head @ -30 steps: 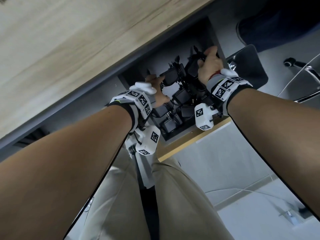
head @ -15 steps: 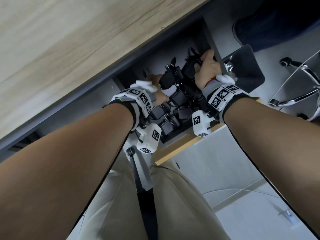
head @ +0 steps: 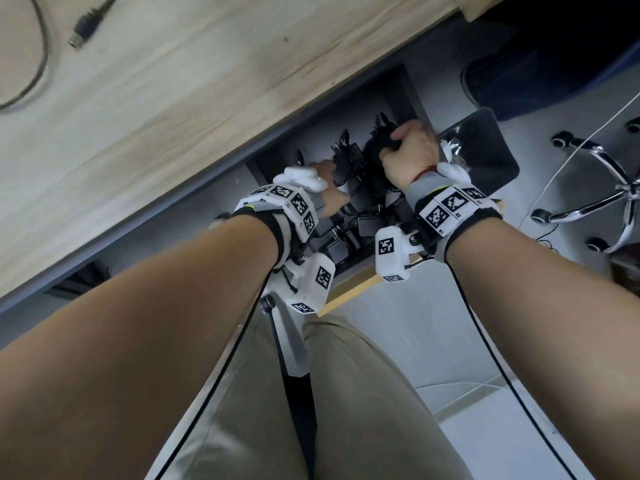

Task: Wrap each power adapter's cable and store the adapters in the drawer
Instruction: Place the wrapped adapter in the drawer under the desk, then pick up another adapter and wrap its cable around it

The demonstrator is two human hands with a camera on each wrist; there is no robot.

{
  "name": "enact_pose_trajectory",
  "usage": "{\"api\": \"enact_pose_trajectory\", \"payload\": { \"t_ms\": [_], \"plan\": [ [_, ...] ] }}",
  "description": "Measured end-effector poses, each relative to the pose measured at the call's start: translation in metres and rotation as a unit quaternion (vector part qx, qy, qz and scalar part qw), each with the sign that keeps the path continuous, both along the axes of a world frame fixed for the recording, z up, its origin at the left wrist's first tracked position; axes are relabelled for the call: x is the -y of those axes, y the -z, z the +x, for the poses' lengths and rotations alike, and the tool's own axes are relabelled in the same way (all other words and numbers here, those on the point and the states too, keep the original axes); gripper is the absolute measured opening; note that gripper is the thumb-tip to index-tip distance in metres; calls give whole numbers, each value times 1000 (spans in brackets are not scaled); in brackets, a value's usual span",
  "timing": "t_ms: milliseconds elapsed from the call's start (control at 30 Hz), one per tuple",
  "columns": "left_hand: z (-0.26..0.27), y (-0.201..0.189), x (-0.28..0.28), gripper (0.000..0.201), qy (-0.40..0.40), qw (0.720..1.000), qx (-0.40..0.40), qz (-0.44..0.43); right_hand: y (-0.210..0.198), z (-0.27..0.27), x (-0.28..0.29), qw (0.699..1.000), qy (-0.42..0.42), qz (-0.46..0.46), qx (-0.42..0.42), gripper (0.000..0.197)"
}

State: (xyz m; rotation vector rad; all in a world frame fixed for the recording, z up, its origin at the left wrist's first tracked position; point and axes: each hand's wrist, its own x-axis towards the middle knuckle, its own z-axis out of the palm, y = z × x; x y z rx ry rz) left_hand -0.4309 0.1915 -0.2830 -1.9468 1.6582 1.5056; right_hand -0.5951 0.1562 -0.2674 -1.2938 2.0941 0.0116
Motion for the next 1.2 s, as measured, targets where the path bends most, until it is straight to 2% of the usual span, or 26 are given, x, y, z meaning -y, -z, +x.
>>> {"api": "enact_pose_trajectory", "payload": {
  "t_ms": [133, 233, 367, 533, 667, 733, 833, 933, 967, 1000, 1100, 1200],
  "plan": [
    [4, -53, -4, 36, -22, 999, -30, 28, -43, 17, -10, 998, -25, 48, 40, 22],
    [18, -98, 0, 27, -64, 996, -54, 30, -79, 37, -11, 994, -47, 65, 76, 14],
    [53, -155, 3, 7, -138, 987, -81, -4, -132, 70, -1, 991, -51, 22, 118, 10],
    [123, -212, 18, 7, -237, 963, -120, -41, -181, 124, 27, 983, -64, -24, 172, 8],
    [207, -246, 36, 12, -343, 923, -168, -52, -209, 191, 59, 977, -108, -46, 176, 9],
    [234, -251, 43, 12, -367, 915, -154, -70, -220, 213, 70, 974, -118, -49, 187, 8],
    [291, -258, 51, 5, -383, 910, -100, -125, -231, 275, 86, 964, -161, -43, 205, 3],
    [331, -256, 60, 22, -415, 897, -70, -137, -234, 326, 99, 959, -186, -28, 213, 5],
    [330, -254, 59, 28, -418, 895, -71, -140, -234, 330, 99, 956, -202, -28, 212, 9],
    [352, -252, 66, 33, -421, 893, -76, -141, -232, 355, 106, 953, -224, -24, 203, 16],
    [375, -246, 74, 43, -398, 905, -67, -138, -230, 389, 117, 945, -269, -26, 182, 40],
    [399, -240, 84, 48, -375, 916, -49, -132, -214, 422, 131, 941, -302, -15, 154, 53]
  ]
}}
